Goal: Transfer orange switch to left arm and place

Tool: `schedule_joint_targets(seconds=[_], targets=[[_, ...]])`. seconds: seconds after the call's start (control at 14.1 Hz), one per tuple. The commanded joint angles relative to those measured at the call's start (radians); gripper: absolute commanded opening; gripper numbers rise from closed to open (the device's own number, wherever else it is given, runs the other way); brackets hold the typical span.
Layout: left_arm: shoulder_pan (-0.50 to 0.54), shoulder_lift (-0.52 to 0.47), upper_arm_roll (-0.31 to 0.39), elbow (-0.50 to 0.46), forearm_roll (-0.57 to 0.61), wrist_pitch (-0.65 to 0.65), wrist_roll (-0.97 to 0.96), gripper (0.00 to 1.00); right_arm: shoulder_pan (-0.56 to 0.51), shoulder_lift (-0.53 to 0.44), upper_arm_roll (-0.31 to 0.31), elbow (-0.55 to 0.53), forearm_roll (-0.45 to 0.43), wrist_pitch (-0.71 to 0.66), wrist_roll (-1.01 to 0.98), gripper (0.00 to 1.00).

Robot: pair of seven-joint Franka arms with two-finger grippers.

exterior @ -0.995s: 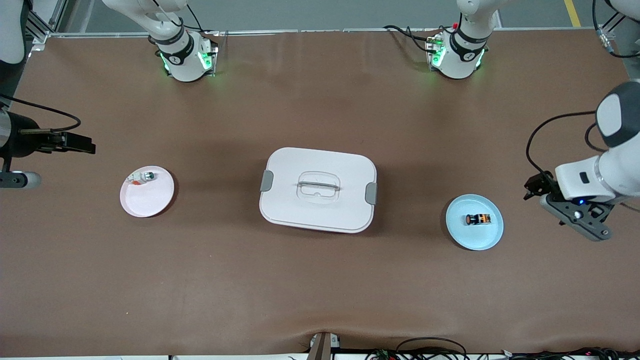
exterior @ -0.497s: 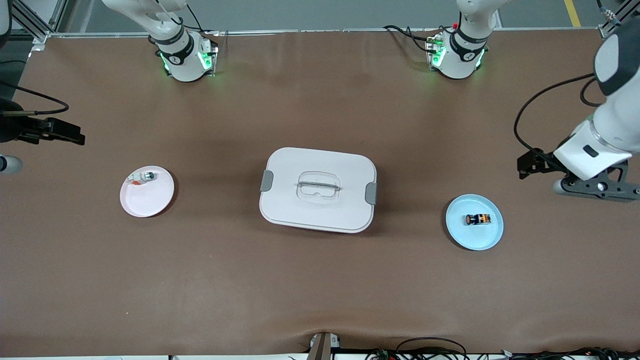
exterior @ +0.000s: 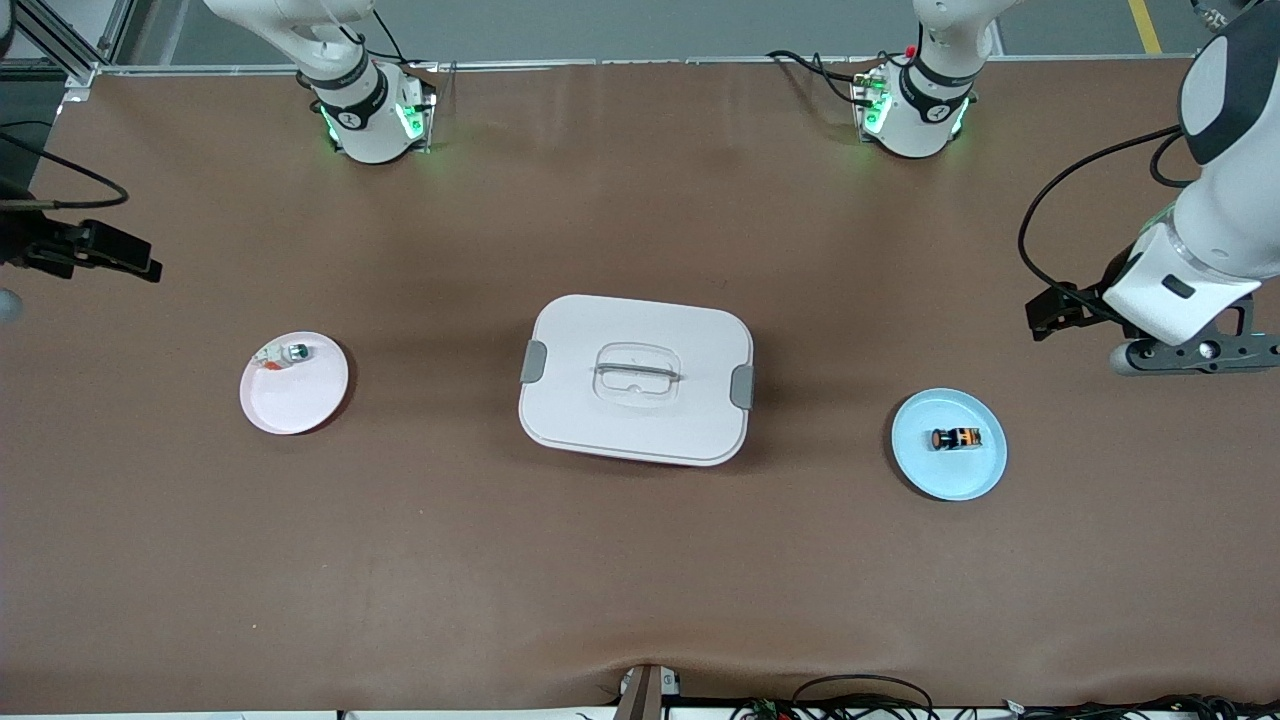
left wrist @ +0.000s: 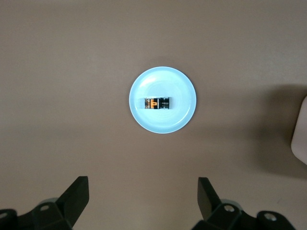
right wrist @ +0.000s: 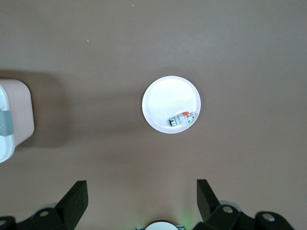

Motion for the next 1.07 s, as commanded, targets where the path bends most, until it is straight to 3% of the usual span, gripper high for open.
schedule_joint_targets(seconds=[0.0, 0.14, 0.57, 0.99], targets=[[-0.123, -0.055, 0.147, 0.002, -0.005, -0.014, -0.005, 1.0, 0.012, -0.044, -0.04, -0.046, 0.025, 0.034, -0.012, 1.0], [-0.232, -0.089, 0.288, 0.004, -0.039, -0.054, 0.018, 1.0, 0.013, -0.052, -0.04, -0.05, 0.021, 0.038, -0.012, 1.0], [-0.421, -0.199, 0.512, -0.036, -0.128, -0.111, 0.085, 1.0, 0.0, -0.07, -0.035, -0.084, 0.014, 0.036, -0.015, 1.0], [-0.426, -0.241, 0.533, -0.076, -0.16, -0.104, 0.119, 1.0, -0.025, -0.07, -0.029, -0.092, 0.013, 0.036, -0.029, 1.0]])
